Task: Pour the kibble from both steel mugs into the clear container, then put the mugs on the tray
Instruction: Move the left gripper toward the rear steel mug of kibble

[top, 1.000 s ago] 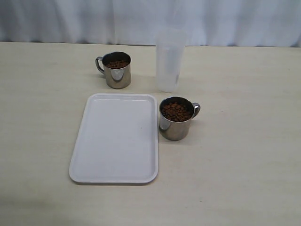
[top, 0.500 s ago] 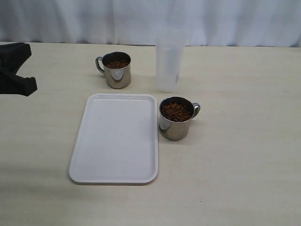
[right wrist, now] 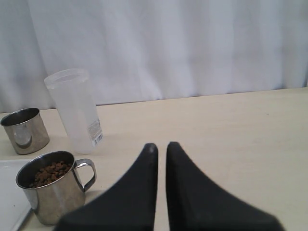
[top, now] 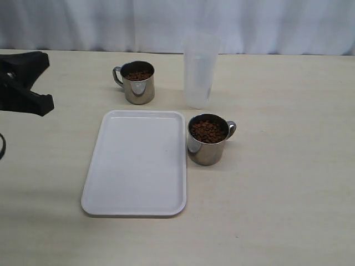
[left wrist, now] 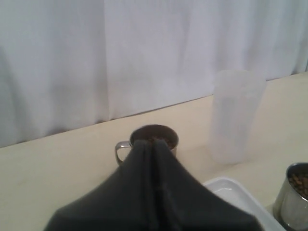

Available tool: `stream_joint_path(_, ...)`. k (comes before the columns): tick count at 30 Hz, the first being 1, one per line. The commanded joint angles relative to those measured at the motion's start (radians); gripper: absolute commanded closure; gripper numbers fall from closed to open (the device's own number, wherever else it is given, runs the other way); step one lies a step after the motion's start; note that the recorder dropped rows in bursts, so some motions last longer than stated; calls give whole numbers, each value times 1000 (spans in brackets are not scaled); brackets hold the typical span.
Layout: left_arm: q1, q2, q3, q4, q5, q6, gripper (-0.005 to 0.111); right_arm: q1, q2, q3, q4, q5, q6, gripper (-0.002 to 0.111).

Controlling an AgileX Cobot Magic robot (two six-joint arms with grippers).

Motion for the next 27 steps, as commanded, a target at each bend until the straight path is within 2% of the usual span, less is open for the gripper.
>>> stream_joint_path(1,-9,163,-14,3,-141,28,107,3,-3,4,2,2,1,103)
stream_joint_path(3,-9,250,-22,-16,-208,87,107,3,-3,4,2,2,1,103)
stream_joint_path(7,-9,388,-71,-49,-237,211,107,3,-3,4,2,2,1,103)
stream_joint_path(16,-3,550,-151,-49,-260,267,107,3,-3,4,2,2,1,103)
stream_joint_path(19,21,607,-160,-41,-364,267,107,3,-3,4,2,2,1,103)
stream_joint_path(22,46,680,-186,4,-428,267,107,3,-3,4,2,2,1,103)
stream_joint_path(27,71,798,-274,140,-421,257,107,3,-3,4,2,2,1,103)
